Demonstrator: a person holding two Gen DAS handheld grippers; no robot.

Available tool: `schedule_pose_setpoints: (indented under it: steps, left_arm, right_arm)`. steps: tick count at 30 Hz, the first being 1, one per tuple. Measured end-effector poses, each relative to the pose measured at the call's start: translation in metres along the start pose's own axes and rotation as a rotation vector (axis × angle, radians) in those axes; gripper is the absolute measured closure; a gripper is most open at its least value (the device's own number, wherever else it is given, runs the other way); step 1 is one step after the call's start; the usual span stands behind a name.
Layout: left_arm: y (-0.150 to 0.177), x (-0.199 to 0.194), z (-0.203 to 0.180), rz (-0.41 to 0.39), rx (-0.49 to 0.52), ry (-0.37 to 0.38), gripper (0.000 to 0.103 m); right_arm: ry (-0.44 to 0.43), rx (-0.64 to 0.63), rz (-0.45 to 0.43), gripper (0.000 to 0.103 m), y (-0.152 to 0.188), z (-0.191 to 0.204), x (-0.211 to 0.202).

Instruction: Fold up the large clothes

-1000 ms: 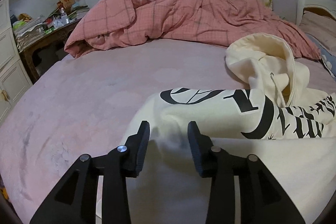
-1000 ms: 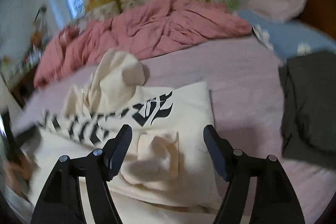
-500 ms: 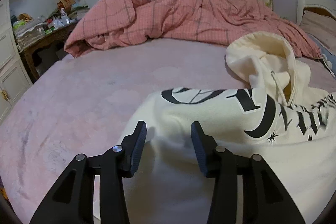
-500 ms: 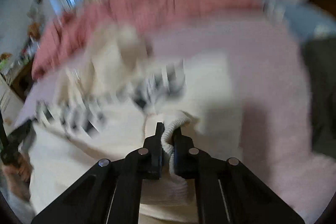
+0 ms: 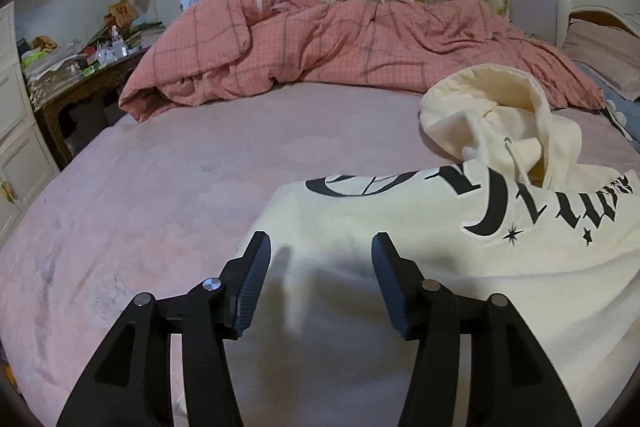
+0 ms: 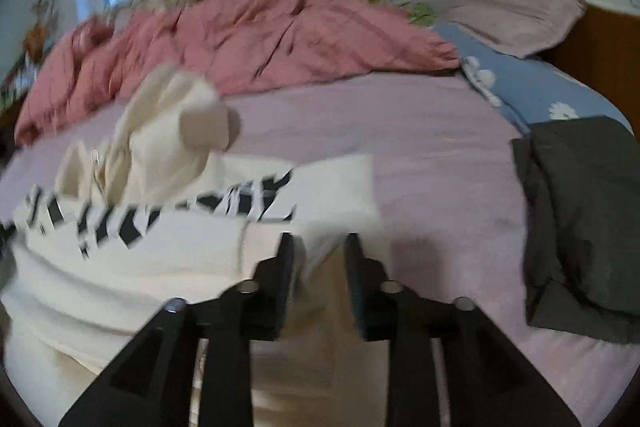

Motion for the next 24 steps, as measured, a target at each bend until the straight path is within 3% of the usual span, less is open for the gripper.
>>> schedule_pose_setpoints:
  steps: [1,5,10,12,14,16,19,22,24]
  left_arm:
    - [0.0,-0.004,0.0,-0.002,0.006,-0.009,0.051]
    - [0.002,-0.036,-0.002,-0.073,0.015,0.035,0.047]
    - [0.013,-0.062,-0.019,-0.125,0.067,0.063,0.045]
    - [0.018,-0.066,-0.026,-0.12,0.095,0.064,0.045]
    - [0.022,-0.072,-0.028,-0.088,0.086,0.085,0.045]
    - [0.025,-0.085,-0.027,-0.061,0.044,0.162,0.04]
    - [0.031,-0.114,-0.029,-0.118,0.037,0.197,0.033]
    - [0.043,-0.133,-0.032,-0.147,0.055,0.251,0.028]
    - [0.055,-0.139,-0.033,-0.152,0.052,0.231,0.028]
  right_arm:
    - [-0.024,0.015,-0.004,0.047,0.0,-0.006,-0.007]
    - [-0.194,0.124,0.075,0.046,0.002,-0.015,-0.019]
    - [-0.049,0.005,0.245,0.046,0.033,-0.004,0.005]
    - [-0.047,-0.007,0.257,0.046,0.046,-0.004,-0.001]
    - [-0.048,-0.005,0.249,0.046,0.051,-0.008,-0.01]
    - [-0.034,0.009,0.217,0.046,0.052,-0.013,-0.025]
    - [0.008,0.055,0.131,0.046,0.062,-0.019,-0.057]
    - [-0.071,0.09,0.035,0.045,0.074,-0.015,-0.093]
    - [-0.095,0.054,-0.012,0.045,0.082,-0.005,-0.112]
Point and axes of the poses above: each gripper's, at about its wrist camera, not at the fingertips, and x roughly the way its jaws point, z to its left, y to its underside, the point moved 2 cm from there along x, roughly the way its jaws point, and after that the axes turned 14 degrees about -y, right-handed, at the moved point
